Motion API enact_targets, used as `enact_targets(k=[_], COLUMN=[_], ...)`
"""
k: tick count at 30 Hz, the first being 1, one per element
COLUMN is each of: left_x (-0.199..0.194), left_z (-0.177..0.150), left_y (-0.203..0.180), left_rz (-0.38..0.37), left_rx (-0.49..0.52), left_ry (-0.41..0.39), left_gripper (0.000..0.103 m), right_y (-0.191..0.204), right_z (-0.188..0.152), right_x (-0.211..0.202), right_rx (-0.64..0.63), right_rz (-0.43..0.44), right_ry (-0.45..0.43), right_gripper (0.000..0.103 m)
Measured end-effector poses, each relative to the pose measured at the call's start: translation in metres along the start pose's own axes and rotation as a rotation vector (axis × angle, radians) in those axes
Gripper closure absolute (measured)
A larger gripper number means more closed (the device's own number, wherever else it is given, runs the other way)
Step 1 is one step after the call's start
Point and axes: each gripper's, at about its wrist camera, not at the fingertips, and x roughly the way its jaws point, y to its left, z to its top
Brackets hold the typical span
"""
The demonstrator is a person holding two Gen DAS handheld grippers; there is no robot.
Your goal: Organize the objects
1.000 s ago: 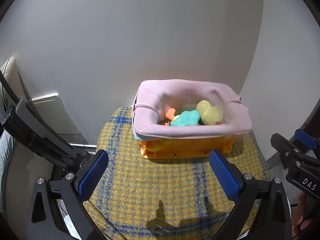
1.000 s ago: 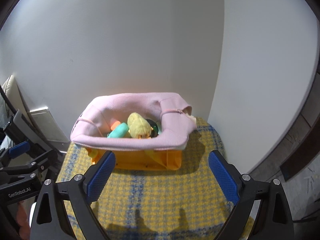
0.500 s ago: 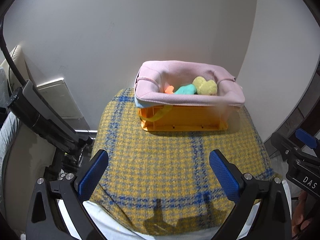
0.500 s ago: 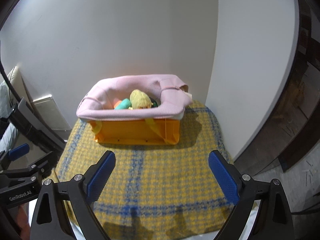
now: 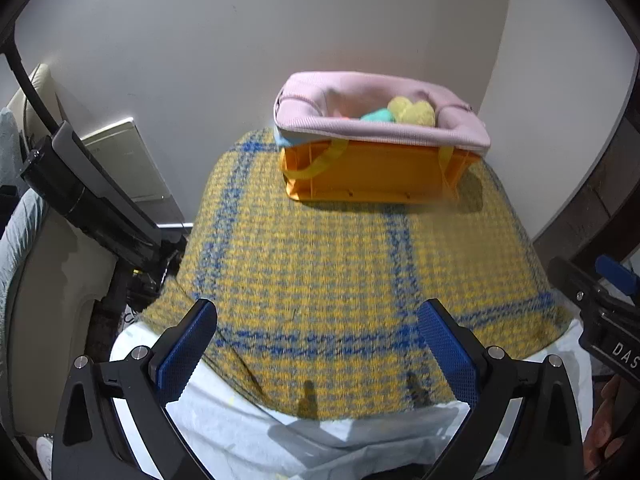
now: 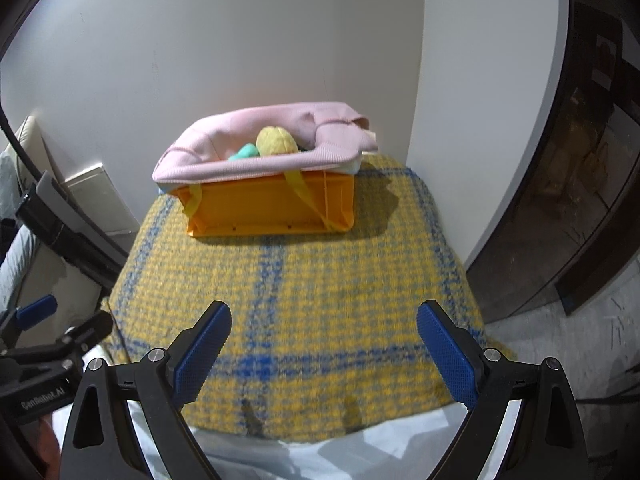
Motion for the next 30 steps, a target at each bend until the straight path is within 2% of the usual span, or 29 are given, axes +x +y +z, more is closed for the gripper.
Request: enact_targets(k=[11,30], left_x=[0.011,0.014], left_z=[-0.020,-0.022], left_y=[0.004,0.004], left_rz=[0.012,0.011], left_rx=[-0.022,-0.026], left_ry=[0.060,0.074], left_gripper=[0.000,0.000], right_y=[-0.006,-0.006], right_z=[-0.018,-0.021], right_x=[0.007,0.011], right_rx=[0.022,0.026], right_rz=[-0.012,-0.010], right_ry=[0.049,0.064], right_gripper=[0.009,0.009])
